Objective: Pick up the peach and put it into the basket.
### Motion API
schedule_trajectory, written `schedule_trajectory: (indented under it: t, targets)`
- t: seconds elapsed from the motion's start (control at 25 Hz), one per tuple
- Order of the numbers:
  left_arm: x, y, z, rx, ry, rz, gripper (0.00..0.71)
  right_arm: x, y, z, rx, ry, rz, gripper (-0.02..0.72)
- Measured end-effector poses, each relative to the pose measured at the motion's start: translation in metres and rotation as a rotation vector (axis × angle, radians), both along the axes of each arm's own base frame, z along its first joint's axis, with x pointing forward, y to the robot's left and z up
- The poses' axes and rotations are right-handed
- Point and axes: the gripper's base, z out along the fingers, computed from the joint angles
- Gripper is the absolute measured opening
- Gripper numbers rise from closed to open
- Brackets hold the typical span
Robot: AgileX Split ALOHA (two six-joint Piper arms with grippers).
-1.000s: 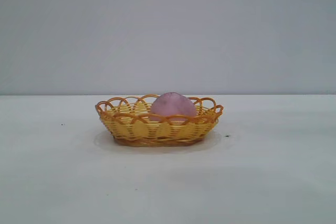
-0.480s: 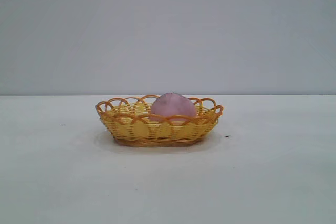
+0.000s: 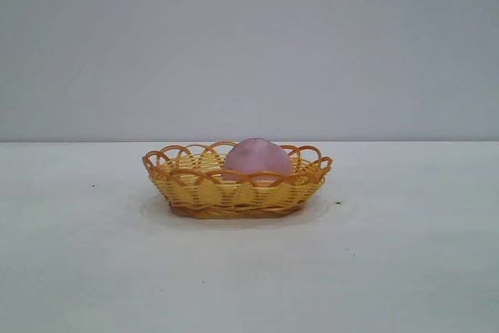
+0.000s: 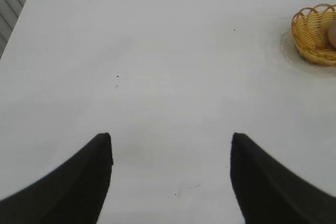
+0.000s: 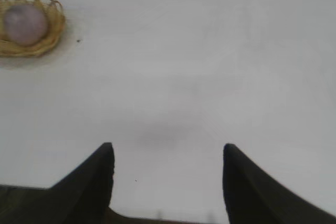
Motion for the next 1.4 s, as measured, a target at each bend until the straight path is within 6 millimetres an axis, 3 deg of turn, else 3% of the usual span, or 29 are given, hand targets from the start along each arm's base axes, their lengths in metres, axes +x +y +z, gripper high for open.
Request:
schedule_trajectory:
  t: [0.24,0.76,0.92,1.4]
  targets:
    - [0.000,0.000,0.000,0.000,0.000,0.000,0.465,-0.014,-0.003,0.000,0.001,-0.096,0.032,0.384]
    - [0.000,0.000,0.000,0.000,0.000,0.000,0.465,-0.014,-0.007,-0.001,-0.016,-0.096,0.005,0.384]
    - [0.000,0.000,0.000,0.000,0.000,0.000,0.465,-0.013,-0.012,-0.001,-0.008,-0.091,-0.110,0.384]
    - [0.000,0.000,0.000,0.000,0.000,0.000,0.465,-0.013,-0.011,-0.001,-0.005,-0.090,-0.100,0.384]
